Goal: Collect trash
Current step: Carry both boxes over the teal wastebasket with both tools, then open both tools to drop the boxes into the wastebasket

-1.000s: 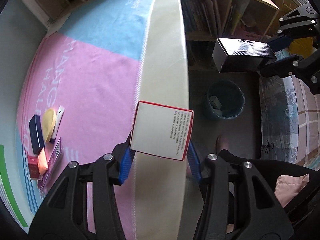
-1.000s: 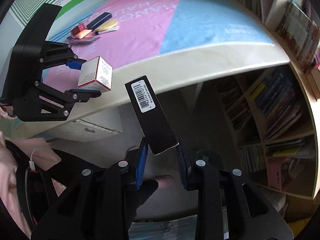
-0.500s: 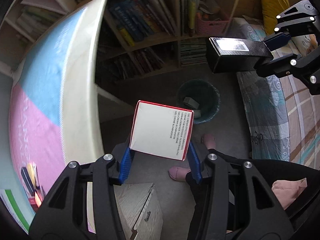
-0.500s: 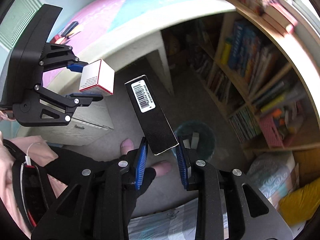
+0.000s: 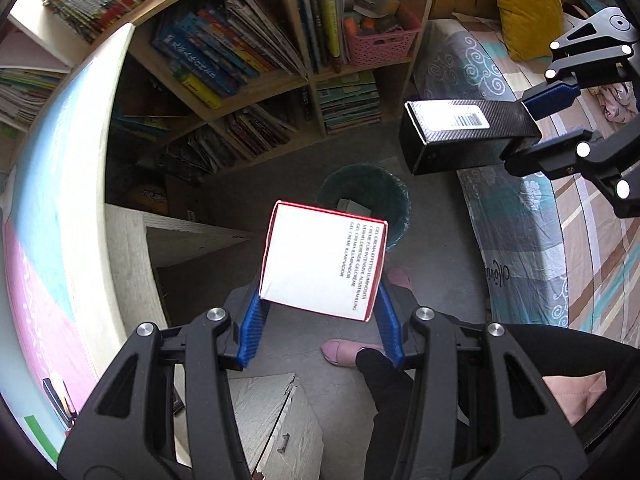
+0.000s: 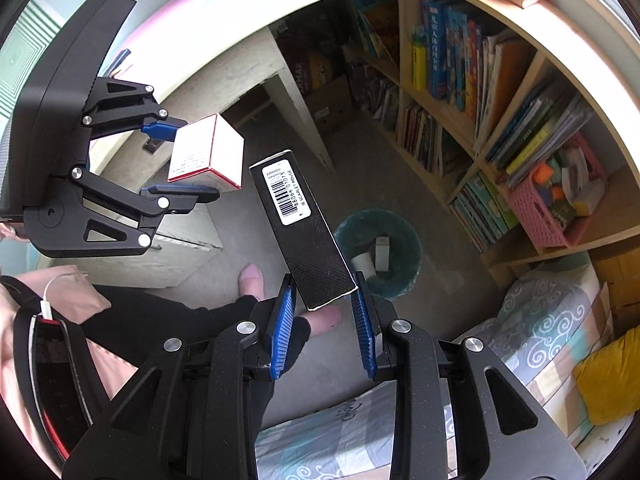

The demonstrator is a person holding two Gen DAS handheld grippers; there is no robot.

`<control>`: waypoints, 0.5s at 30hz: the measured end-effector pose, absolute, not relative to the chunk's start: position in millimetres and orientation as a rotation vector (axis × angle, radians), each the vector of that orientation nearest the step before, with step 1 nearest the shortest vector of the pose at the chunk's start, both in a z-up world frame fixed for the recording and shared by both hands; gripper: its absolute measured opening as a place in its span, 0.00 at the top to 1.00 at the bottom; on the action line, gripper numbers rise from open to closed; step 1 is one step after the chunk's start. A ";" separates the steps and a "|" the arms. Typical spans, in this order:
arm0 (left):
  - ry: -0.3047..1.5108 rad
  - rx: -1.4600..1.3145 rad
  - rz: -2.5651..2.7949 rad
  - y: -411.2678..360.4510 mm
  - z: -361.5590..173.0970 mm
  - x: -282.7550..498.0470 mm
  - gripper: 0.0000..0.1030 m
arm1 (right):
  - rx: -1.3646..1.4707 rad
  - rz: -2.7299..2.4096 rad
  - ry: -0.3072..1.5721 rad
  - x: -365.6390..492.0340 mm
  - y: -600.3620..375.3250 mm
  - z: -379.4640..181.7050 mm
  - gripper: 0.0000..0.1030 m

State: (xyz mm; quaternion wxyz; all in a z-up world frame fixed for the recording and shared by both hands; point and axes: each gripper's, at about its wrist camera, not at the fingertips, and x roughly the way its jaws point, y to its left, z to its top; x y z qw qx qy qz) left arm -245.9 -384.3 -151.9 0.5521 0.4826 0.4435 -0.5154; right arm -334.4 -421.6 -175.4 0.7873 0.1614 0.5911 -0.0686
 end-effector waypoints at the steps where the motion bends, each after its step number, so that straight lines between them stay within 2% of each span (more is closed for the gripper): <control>1: 1.054 1.141 -1.218 -387.7 -153.5 -248.0 0.56 | 0.350 -0.145 1.275 -335.9 -423.5 -176.6 0.71; 13: 1.091 1.171 -1.243 -416.2 -167.3 -267.0 0.56 | 0.371 -0.136 1.287 -343.6 -444.6 -185.8 0.71; 15: 1.095 1.176 -1.229 -422.5 -169.9 -267.6 0.49 | 0.359 -0.146 1.285 -343.3 -446.4 -187.0 0.68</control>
